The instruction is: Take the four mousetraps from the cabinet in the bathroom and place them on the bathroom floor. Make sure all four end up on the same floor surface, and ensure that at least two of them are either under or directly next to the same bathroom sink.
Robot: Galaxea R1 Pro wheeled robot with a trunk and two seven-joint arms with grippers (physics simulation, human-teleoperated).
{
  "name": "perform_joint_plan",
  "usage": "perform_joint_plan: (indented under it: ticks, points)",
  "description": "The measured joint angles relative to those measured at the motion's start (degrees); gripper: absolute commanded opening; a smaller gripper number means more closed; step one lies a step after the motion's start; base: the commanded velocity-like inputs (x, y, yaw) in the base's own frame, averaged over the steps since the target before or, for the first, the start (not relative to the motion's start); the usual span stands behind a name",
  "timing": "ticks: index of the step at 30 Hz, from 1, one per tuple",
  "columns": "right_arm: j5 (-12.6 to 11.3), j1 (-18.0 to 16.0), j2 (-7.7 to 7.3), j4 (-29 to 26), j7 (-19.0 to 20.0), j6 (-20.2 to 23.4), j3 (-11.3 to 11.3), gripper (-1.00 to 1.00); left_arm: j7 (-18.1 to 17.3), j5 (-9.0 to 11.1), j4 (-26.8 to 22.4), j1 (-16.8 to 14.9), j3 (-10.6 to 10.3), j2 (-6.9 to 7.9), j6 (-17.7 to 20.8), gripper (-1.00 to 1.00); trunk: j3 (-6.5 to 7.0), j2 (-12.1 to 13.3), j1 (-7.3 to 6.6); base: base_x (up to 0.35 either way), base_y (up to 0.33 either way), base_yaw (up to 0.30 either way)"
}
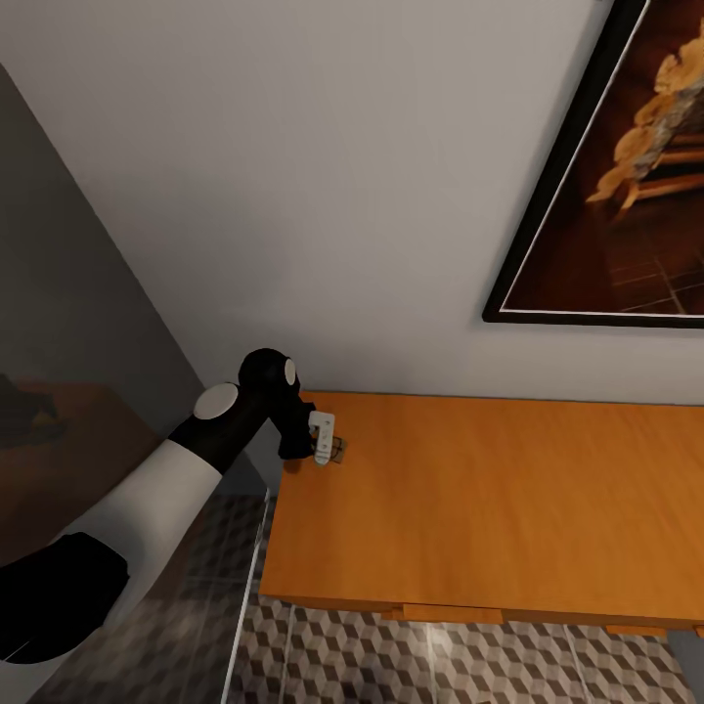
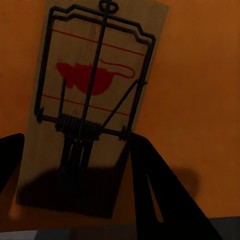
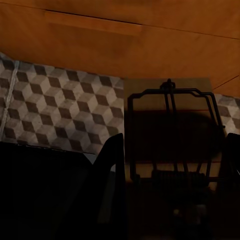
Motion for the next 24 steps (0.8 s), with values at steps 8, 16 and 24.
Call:
perform_joint_plan:
  ticks: [8, 16, 24]
  points:
    - [0.0, 0.0, 0.0, 0.0, 0.0, 0.0, 0.0, -1.0, 0.0, 0.04, 0.0, 0.01, 0.06, 0.01, -0.03, -1.0, 0.0, 0.0, 0.0, 0.0, 0.0, 0.0]
    - [0.0, 0.0, 0.0, 0.0, 0.0, 0.0, 0.0, -1.0, 0.0, 0.02, -0.18, 0.03, 0.32, -0.01, -0.02, -1.0, -0.01, 0.03, 0.02, 0.0, 0.0, 0.0]
    - [0.0, 0.0, 0.0, 0.0, 0.0, 0.12, 0.0, -1.0, 0.07, 0.02, -2.57, 0.03, 0.42, 0.06, -0.03, -1.0, -0.01, 0.03, 0.02, 0.0, 0.0, 0.0]
